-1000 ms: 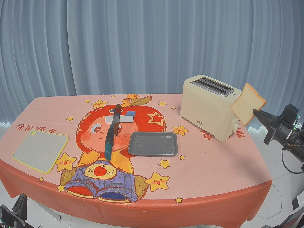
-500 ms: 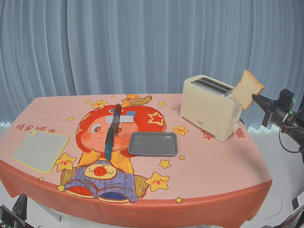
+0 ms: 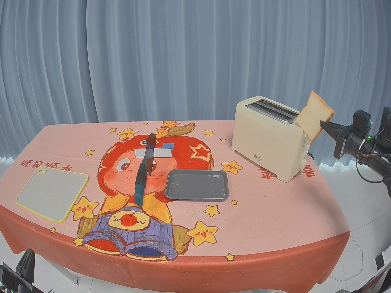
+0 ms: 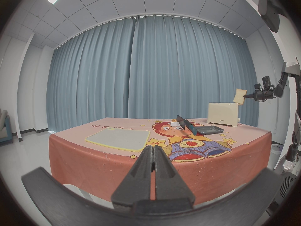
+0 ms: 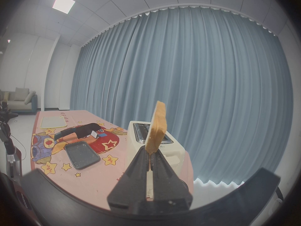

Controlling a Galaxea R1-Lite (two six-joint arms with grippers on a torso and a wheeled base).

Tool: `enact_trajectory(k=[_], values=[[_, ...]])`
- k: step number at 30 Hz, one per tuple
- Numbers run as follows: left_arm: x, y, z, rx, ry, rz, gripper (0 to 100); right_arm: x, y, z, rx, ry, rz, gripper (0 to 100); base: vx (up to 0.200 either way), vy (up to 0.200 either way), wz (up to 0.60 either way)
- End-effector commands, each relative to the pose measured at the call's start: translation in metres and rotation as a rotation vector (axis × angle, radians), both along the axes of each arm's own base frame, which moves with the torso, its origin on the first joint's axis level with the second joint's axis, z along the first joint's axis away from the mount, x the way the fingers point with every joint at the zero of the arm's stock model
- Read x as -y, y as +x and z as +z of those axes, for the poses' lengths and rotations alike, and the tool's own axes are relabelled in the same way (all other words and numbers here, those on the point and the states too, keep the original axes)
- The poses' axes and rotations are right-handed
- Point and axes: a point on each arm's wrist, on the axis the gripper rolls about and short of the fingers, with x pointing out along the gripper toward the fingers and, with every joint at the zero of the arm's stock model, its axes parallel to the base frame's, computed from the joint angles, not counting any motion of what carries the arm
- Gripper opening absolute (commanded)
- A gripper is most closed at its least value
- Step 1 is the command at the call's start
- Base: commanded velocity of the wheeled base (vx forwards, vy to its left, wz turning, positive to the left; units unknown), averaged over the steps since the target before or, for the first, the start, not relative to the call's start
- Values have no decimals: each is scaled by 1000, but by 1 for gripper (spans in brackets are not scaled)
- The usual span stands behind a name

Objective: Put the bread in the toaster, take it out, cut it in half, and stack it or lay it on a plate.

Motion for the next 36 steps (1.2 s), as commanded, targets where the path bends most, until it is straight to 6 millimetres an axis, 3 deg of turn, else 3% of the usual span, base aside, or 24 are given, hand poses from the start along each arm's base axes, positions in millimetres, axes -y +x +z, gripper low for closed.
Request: enact_trajectory(k=[1,14,36], values=[[0,1,-5,-17,0,1,0,-2,10,18,23,1,21,0,0,0,0],[0,1,-5,-17,0,1,0,-8,27,37,48,-21,63,0,0,0,0],[0,1,-5,-17,0,1,0,-13,75,42,72,-26,68,0,0,0,0]])
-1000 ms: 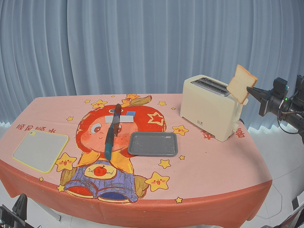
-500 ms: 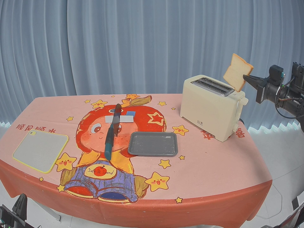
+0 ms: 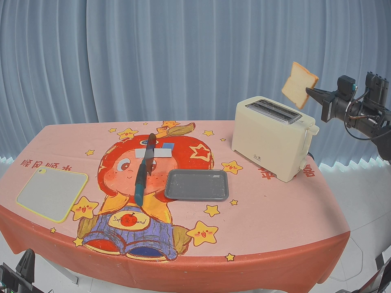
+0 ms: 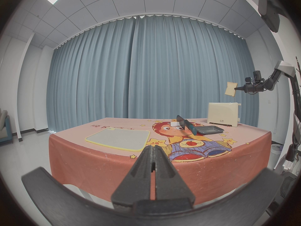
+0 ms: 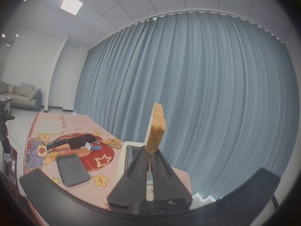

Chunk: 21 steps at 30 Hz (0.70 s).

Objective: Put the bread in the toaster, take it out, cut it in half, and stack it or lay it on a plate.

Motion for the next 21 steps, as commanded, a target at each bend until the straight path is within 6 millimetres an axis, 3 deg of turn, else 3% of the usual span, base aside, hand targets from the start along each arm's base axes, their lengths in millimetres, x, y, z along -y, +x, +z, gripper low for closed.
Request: enact_trajectory(k=[1,21], values=[[0,1,-5,-19,0,1,0,-1,13,-6,-21,-3,1,0,0,0,0],[0,1,-5,-19,0,1,0,-9,36,-30,-68,-28,41,0,0,0,0]])
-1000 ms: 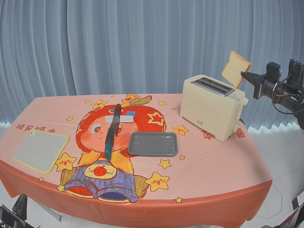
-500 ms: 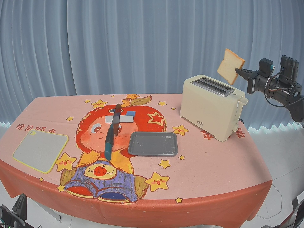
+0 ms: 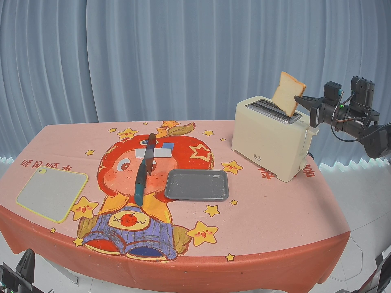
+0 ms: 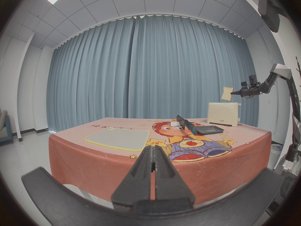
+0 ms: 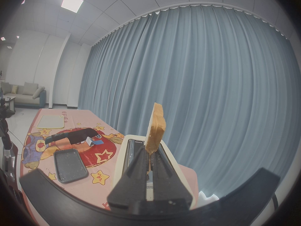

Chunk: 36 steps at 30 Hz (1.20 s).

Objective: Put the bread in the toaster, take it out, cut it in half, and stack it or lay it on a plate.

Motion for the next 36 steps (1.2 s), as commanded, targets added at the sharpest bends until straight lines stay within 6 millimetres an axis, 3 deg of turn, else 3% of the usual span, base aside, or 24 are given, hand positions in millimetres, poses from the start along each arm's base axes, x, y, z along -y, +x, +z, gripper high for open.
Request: enact_trajectory(k=[1,14,19,36], values=[[0,1,-5,-18,0,1,0,-2,9,-7,-11,-9,2,0,0,0,0],[0,1,-5,-18,0,1,0,-11,14,-9,-8,-14,40,0,0,0,0],[0,1,-5,-19,0,1,0,-9,18,-18,-24,-18,31,0,0,0,0],[0,1,-5,-18,0,1,0,-9,20,-20,-31,-23,31,0,0,0,0]])
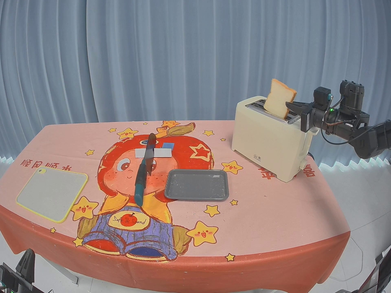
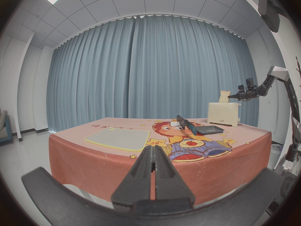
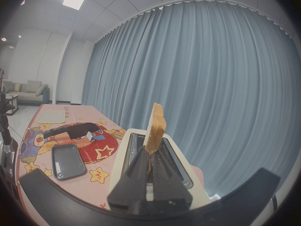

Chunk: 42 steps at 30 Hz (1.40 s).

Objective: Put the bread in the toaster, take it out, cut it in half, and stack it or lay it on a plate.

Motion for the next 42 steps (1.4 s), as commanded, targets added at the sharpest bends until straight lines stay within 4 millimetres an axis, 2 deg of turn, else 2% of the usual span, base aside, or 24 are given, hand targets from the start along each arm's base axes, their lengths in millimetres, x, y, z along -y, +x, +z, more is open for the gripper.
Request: enact_trajectory(k=[1,5,22,23,36,42], values=[[0,1,-5,-19,-1,1,0,1,2,-4,-8,-1,-3,0,0,0,0],[0,1,-5,-19,-1,1,0,1,5,-10,-17,-7,-4,0,0,0,0],[0,1,-5,-17,-1,1,0,0,8,-7,-7,-5,-6,0,0,0,0],[0,1,-5,-19,-1,1,0,-1,8,-7,-5,-4,-4,100,0,0,0],[0,1,-5,-17,-1,1,0,-4,0,-8,-16,-4,-1,100,0,0,0],[0,1,-5,-17,-1,1,0,0,-21,11,16,8,-9,100,0,0,0]])
